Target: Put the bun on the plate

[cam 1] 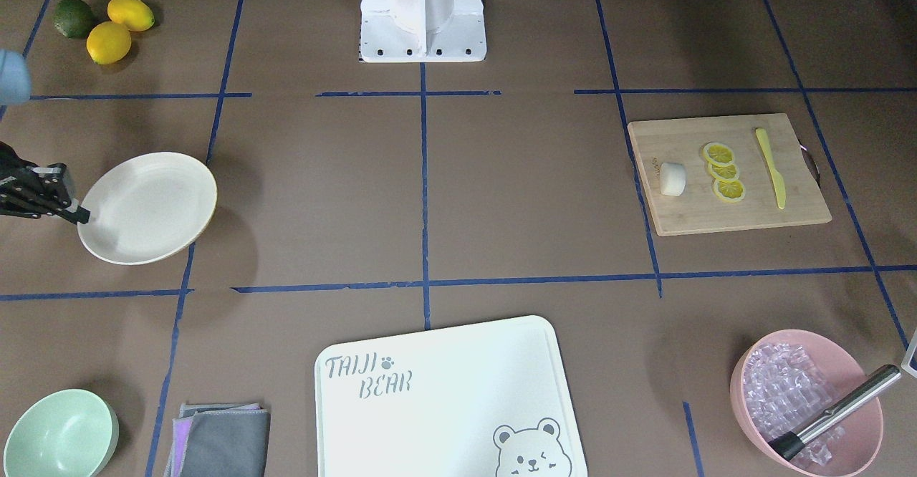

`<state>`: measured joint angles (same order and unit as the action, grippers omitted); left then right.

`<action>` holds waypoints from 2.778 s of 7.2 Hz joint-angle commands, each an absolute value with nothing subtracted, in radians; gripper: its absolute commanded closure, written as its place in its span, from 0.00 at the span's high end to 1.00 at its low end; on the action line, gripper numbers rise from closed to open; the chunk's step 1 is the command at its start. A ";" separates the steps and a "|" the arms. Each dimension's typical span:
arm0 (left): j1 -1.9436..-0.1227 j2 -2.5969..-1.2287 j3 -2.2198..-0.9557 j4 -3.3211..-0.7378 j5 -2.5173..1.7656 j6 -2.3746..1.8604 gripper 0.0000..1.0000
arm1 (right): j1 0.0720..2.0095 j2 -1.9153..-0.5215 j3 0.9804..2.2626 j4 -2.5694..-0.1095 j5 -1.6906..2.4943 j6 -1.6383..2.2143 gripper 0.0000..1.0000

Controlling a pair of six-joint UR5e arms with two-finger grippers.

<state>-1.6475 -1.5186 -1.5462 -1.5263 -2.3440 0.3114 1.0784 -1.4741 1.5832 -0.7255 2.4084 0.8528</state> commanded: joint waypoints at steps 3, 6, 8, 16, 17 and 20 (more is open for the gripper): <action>-1.647 -1.520 -1.542 -1.528 -2.344 0.311 1.00 | 0.702 -1.109 1.592 -0.948 2.078 1.254 0.00; -1.646 -1.520 -1.539 -1.528 -2.342 0.311 1.00 | 0.511 -1.019 1.568 -1.043 1.882 1.316 0.00; -1.646 -1.520 -1.536 -1.528 -2.344 0.311 1.00 | 0.492 -1.020 1.568 -1.057 1.853 1.313 0.19; -1.646 -1.522 -1.548 -1.531 -2.341 0.324 1.00 | 0.979 -1.177 1.736 -1.494 2.167 0.686 0.99; -1.646 -1.525 -1.549 -1.529 -2.336 0.324 1.00 | 1.088 -1.272 1.735 -1.494 2.196 0.485 0.99; -1.644 -1.534 -1.549 -1.531 -2.338 0.313 1.00 | 1.404 -1.538 1.758 -1.494 2.302 0.001 0.99</action>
